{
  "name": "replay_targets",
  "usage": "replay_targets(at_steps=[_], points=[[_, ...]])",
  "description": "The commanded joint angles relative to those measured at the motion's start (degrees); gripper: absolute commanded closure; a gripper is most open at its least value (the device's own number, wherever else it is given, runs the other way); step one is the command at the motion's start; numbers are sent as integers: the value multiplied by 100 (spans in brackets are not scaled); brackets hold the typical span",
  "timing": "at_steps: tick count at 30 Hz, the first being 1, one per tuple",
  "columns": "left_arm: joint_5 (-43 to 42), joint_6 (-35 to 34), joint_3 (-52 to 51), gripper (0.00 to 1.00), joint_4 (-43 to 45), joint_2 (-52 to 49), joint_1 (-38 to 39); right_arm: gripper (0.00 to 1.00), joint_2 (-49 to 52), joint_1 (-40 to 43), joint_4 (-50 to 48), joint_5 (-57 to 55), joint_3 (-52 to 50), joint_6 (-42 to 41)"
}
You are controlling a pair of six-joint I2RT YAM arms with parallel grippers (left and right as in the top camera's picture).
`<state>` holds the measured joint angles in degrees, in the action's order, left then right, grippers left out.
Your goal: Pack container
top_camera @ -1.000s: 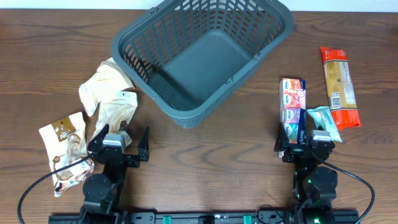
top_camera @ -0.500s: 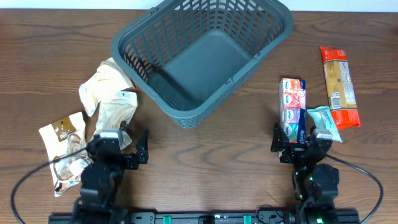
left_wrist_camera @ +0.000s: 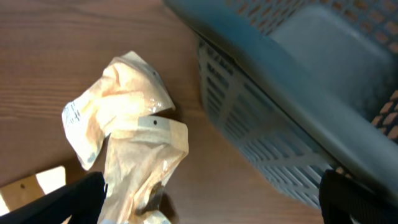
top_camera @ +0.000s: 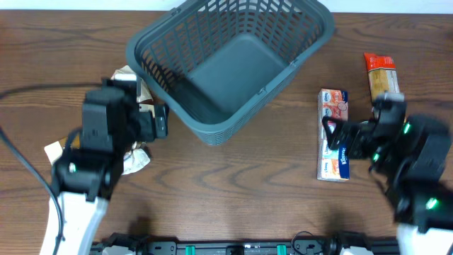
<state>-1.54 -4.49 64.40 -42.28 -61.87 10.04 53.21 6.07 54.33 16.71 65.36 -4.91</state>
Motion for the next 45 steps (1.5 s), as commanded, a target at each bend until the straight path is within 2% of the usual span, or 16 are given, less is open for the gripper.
replay_targets(at_steps=[1,6,10,14,16,18,19,20,21,23,25,26,28,36,42,45], points=[[-212,-50,723,1,-229,-339,-11,1,673,68,518,426,1292,599],[-214,-52,824,1,-273,-330,-11,1,1145,68,861,363,2192,627],[-212,-13,824,1,-337,-195,-11,1,1158,66,894,369,2197,629],[-205,417,822,2,-509,-114,-11,1,1126,66,883,369,2197,835],[-125,487,822,3,-597,-92,-11,7,1113,68,835,365,2197,846],[-94,487,822,16,-636,-66,-11,16,1115,68,798,363,2197,922],[-68,487,822,37,-634,-48,-11,25,1119,68,787,361,2197,994],[-37,483,824,49,-634,-31,-11,37,1119,70,767,304,2197,988],[-37,483,824,58,-634,-4,-11,45,1119,72,739,267,2197,973],[-37,343,831,75,-627,52,-11,68,1119,72,662,256,2199,973],[-28,76,859,91,-636,94,-11,81,1119,72,520,216,2205,966],[15,-146,881,94,-636,101,-11,89,1121,72,459,186,2214,962],[87,-525,933,94,-656,103,-9,99,1141,72,356,107,2260,892],[85,-2004,946,94,-739,9,208,99,1808,87,229,-2,2894,949],[140,-2433,946,94,-581,-85,813,99,2918,87,564,192,3971,1145],[531,-2483,964,94,-546,-107,1091,99,3458,87,826,315,4588,1143]])
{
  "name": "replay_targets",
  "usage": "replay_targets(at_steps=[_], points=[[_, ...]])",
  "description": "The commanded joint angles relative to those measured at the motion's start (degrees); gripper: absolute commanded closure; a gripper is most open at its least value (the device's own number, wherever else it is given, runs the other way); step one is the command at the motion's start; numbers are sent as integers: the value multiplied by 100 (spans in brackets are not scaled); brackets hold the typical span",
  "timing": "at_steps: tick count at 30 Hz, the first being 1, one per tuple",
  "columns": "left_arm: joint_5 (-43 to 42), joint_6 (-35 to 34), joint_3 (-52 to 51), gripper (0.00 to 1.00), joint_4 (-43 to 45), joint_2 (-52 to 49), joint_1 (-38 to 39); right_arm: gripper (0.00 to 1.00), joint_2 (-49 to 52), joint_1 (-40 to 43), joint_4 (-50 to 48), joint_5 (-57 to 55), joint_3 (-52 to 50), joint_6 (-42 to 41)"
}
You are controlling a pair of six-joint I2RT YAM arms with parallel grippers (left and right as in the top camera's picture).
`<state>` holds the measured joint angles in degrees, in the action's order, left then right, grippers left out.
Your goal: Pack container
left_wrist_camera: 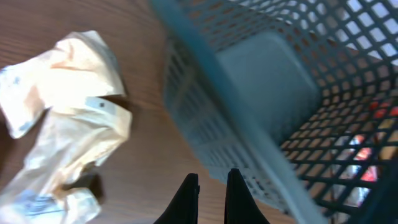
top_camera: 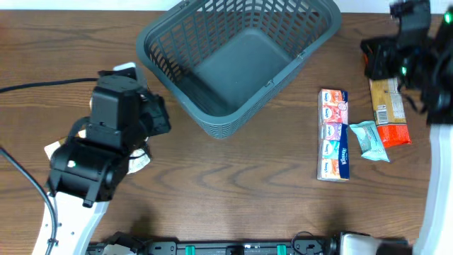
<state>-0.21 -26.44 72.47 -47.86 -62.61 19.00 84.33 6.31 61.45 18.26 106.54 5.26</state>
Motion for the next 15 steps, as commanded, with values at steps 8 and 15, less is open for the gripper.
replay_targets(at_steps=[8,15], points=[[1292,-601,774,94,-529,-223,625,99,1357,57,809,168,1716,125],[1851,-1099,1335,94,-1036,-678,1309,99,1729,4,1073,173,1832,221]])
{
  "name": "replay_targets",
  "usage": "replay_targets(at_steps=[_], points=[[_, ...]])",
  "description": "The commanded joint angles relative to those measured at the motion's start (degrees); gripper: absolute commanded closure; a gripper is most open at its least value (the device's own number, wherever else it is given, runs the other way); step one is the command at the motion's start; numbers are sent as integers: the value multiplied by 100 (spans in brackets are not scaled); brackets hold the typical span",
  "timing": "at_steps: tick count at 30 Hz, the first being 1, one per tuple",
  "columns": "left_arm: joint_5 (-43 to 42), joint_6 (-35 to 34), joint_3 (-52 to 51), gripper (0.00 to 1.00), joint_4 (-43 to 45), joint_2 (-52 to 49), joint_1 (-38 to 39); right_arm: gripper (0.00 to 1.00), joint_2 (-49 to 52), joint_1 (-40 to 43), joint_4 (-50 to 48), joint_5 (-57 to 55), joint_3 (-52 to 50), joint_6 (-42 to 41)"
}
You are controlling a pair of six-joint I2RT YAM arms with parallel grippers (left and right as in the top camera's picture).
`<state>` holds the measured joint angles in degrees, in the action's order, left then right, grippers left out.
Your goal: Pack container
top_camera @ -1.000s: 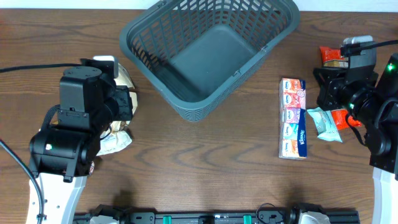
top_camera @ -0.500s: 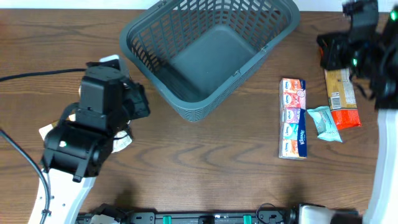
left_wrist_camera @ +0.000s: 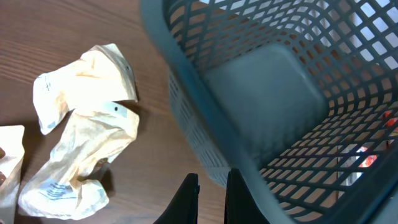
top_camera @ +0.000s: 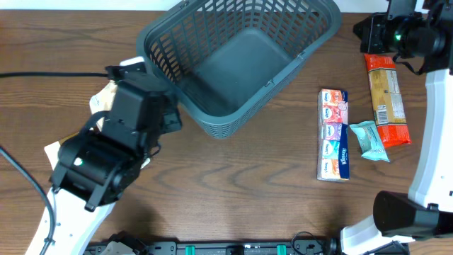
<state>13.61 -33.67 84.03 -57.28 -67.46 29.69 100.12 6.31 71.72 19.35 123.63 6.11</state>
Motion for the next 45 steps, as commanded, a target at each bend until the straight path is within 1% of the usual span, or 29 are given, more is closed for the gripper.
replay_targets(at_steps=[1,4,10,14,18,23,27,29,31,34,37,39,45], points=[[544,-509,229,94,-153,-247,350,99,199,-28,59,61,122,170],[741,-861,496,94,-424,-417,636,99,299,-125,85,35,122,170],[748,-1460,1032,94,-914,-538,1010,99,409,-273,133,13,122,127],[748,-1593,1176,94,-903,-553,1425,99,417,-439,111,-286,122,129],[739,-1617,1261,94,-887,-542,1797,99,417,-566,179,-328,122,170],[278,-1652,1259,94,-970,-514,1956,99,417,-577,354,-328,122,170],[24,-2347,1259,95,-970,-516,1956,99,415,-592,437,-328,122,170],[-260,-2496,1259,94,-944,-514,1956,99,415,-605,459,-328,122,168],[-638,-2435,1259,94,-911,-518,1956,99,415,-621,466,-328,122,170],[-1440,-1775,1259,94,-911,-610,1956,99,415,-640,463,-328,125,170],[-1908,-1513,1259,94,-1150,-765,1952,99,415,-640,461,-328,122,170],[-2039,-1464,1259,94,-1381,-881,1908,99,415,-640,461,-330,122,173],[-2262,-933,1259,94,-1749,-1152,1871,99,415,-640,415,-455,122,323]])
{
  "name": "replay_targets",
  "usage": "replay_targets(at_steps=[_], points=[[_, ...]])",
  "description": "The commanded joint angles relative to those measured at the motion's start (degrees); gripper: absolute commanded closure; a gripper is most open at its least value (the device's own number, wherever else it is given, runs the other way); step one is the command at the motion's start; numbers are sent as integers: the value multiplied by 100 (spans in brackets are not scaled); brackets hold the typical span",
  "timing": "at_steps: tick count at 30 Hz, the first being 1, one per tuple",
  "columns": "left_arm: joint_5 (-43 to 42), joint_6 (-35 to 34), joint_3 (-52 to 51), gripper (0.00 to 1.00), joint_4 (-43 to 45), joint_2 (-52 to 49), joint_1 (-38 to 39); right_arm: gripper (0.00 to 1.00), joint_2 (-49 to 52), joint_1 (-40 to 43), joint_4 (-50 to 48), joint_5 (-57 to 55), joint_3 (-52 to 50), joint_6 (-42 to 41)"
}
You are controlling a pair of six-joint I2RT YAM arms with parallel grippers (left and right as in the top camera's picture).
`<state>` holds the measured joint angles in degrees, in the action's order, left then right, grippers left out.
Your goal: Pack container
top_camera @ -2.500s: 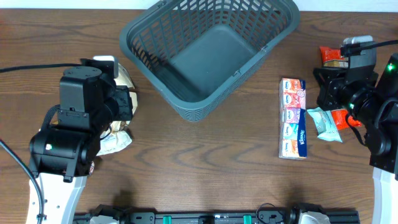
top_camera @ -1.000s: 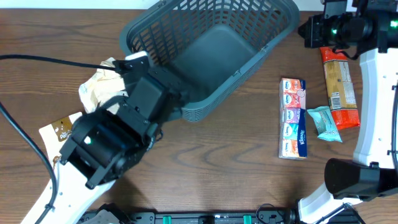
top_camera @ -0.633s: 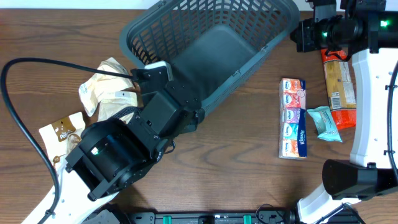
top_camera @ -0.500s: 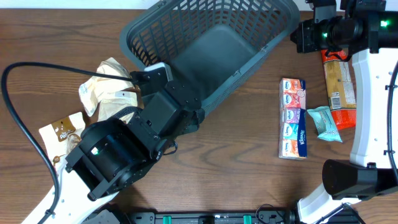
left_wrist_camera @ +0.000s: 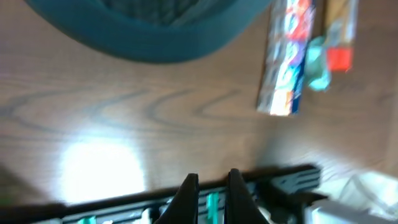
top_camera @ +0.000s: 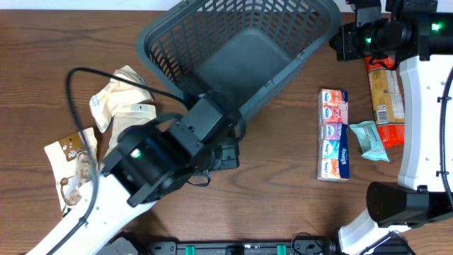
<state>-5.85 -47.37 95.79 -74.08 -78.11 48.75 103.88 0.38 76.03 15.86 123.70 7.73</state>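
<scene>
The grey mesh basket (top_camera: 248, 57) stands empty at the back middle; its front wall (left_wrist_camera: 143, 37) fills the top of the left wrist view. My left gripper (top_camera: 226, 157) hangs in front of the basket, its fingers (left_wrist_camera: 211, 177) shut on nothing above the table's front edge. A strip of tissue packs (top_camera: 333, 134) (left_wrist_camera: 286, 62), a teal packet (top_camera: 368, 138) and an orange packet (top_camera: 386, 99) lie at the right. Crumpled beige bags (top_camera: 120, 99) lie left of the basket. My right gripper (top_camera: 343, 41) is high at the back right, and how its jaws stand does not show.
A flat brown packet (top_camera: 67, 166) lies near the left front. A black cable (top_camera: 106, 74) loops from the left arm over the beige bags. A black rail (left_wrist_camera: 273, 183) runs along the table's front edge.
My left arm has moved from the basket's left side to in front of it, gripper still shut and empty. The right gripper has shifted slightly left at the back right.
First my left gripper stood open over the beige bags and the right one was low over the tissue packs. Then the left was shut and empty beside the basket's wall, the right up at the back right. Now the left is in front of the basket.
</scene>
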Motion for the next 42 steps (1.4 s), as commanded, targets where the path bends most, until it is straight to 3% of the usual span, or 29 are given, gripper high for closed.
replay_targets(at_steps=[1,17,32,42], points=[[-367,485,83,94,-90,-131,-35,99,39,-48,-37,-105,116,203],[-378,883,81,94,39,-822,-37,99,98,-59,-474,-192,125,472],[-341,809,76,94,393,-1174,-160,99,730,-498,-1113,-518,160,957],[254,702,66,94,590,-1447,-160,99,1027,-507,-1049,-516,160,1062]])
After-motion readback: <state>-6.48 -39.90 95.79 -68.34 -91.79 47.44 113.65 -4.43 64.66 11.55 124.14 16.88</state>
